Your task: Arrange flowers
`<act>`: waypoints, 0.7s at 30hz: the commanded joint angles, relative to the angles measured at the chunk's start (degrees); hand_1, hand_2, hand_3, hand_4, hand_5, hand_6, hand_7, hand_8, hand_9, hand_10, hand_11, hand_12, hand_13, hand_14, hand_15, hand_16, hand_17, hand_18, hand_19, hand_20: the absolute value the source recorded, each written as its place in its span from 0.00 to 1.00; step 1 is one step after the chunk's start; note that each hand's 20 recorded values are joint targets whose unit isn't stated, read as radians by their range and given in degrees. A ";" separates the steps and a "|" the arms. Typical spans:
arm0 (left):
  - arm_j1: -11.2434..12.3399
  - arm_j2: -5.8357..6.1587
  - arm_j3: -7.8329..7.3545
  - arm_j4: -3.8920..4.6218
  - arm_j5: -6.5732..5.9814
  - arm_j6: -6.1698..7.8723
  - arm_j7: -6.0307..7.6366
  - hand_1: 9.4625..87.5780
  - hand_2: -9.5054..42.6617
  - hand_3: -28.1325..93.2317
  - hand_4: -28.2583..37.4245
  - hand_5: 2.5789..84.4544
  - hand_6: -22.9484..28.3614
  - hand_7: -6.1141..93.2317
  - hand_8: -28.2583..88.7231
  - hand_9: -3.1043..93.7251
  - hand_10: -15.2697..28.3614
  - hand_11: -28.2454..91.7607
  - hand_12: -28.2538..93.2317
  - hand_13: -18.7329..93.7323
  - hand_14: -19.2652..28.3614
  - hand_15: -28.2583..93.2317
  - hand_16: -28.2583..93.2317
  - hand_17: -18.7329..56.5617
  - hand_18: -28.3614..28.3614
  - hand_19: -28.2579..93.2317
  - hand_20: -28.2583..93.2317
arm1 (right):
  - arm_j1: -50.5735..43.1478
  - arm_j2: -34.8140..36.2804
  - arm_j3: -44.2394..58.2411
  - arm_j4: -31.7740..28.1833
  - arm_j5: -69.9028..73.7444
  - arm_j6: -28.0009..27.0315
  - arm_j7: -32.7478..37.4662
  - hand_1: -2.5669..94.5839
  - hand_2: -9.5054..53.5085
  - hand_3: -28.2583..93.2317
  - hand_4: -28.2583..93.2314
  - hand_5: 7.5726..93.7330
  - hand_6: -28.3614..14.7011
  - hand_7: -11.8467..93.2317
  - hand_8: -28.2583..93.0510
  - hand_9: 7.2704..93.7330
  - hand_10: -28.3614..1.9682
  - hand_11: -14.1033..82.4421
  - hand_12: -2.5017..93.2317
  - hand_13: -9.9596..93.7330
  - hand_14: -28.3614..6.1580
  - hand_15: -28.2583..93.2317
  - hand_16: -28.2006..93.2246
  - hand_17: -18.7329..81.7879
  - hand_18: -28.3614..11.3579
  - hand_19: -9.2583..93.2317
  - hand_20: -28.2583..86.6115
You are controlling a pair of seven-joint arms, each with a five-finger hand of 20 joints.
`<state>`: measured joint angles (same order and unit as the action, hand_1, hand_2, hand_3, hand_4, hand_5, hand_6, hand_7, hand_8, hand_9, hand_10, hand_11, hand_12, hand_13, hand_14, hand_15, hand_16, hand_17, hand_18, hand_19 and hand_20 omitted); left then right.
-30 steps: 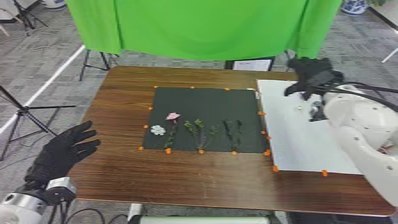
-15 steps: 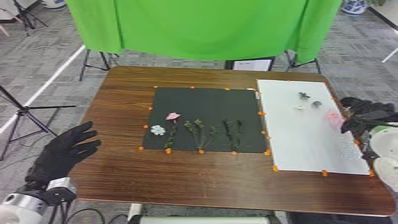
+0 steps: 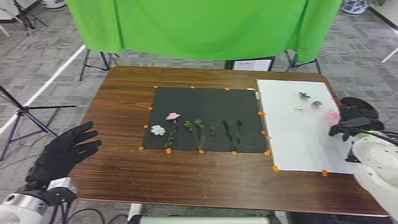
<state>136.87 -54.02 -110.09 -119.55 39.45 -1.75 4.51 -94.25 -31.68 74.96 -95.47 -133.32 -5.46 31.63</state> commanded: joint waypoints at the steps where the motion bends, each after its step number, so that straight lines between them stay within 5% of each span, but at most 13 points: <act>1: 0.47 -0.29 0.29 -0.20 0.08 -0.23 -0.34 0.19 0.17 0.83 0.00 0.36 0.56 0.24 0.16 0.31 0.66 0.44 0.37 0.35 0.78 0.61 0.20 0.12 0.89 0.57 0.30 | 7.32 -0.42 -5.91 4.46 0.14 1.61 -0.55 0.28 0.00 0.98 0.00 0.23 0.47 0.45 0.11 0.37 0.49 0.37 0.24 0.63 0.68 0.70 0.37 0.38 0.29 0.74 0.57; 9: 0.63 -0.33 0.30 -0.32 -0.09 0.00 -0.37 0.19 0.17 0.82 0.00 0.36 0.56 0.24 0.16 0.31 0.66 0.44 0.37 0.35 0.78 0.61 0.20 0.12 0.89 0.57 0.30 | 9.10 -0.54 -9.39 7.28 -1.34 6.58 -1.72 0.39 0.00 0.97 0.00 0.42 0.66 0.51 0.06 0.61 0.69 0.44 0.22 0.75 0.74 0.69 0.40 0.44 0.31 0.78 0.56; 12: 0.76 -0.35 0.24 -0.46 -0.15 0.39 -0.17 0.19 0.17 0.82 0.00 0.36 0.56 0.24 0.16 0.31 0.66 0.44 0.37 0.35 0.78 0.61 0.20 0.12 0.89 0.57 0.30 | 8.92 -0.47 -10.26 8.00 -2.88 12.38 -3.13 0.44 0.02 0.93 0.00 0.49 0.71 0.56 0.13 0.71 0.73 0.38 0.31 0.79 0.75 0.68 0.45 0.44 0.32 0.77 0.57; 14: 0.79 -0.41 0.11 -0.40 -0.01 0.25 -0.29 0.19 0.17 0.82 0.00 0.36 0.56 0.24 0.16 0.31 0.66 0.44 0.37 0.35 0.78 0.61 0.20 0.12 0.89 0.57 0.30 | 8.29 -0.33 -9.65 7.07 -3.19 12.69 -4.16 0.50 0.06 0.90 0.00 0.63 0.75 0.60 0.20 0.87 0.81 0.30 0.43 0.85 0.77 0.68 0.45 0.46 0.34 0.77 0.58; 21: 1.05 -0.46 -0.13 -0.54 -0.07 0.10 -0.16 0.19 0.17 0.82 0.00 0.36 0.56 0.24 0.16 0.31 0.66 0.44 0.37 0.35 0.78 0.62 0.20 0.12 0.89 0.58 0.30 | 10.53 -0.60 -11.35 2.22 -5.96 17.55 -7.16 0.50 0.01 0.94 0.00 0.72 0.75 0.58 0.21 0.94 0.82 0.32 0.49 0.89 0.77 0.70 0.46 0.47 0.35 0.77 0.59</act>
<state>136.97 -54.03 -109.88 -119.61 39.42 -1.65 4.58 -85.71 -32.34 64.98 -88.07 -135.98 10.22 26.68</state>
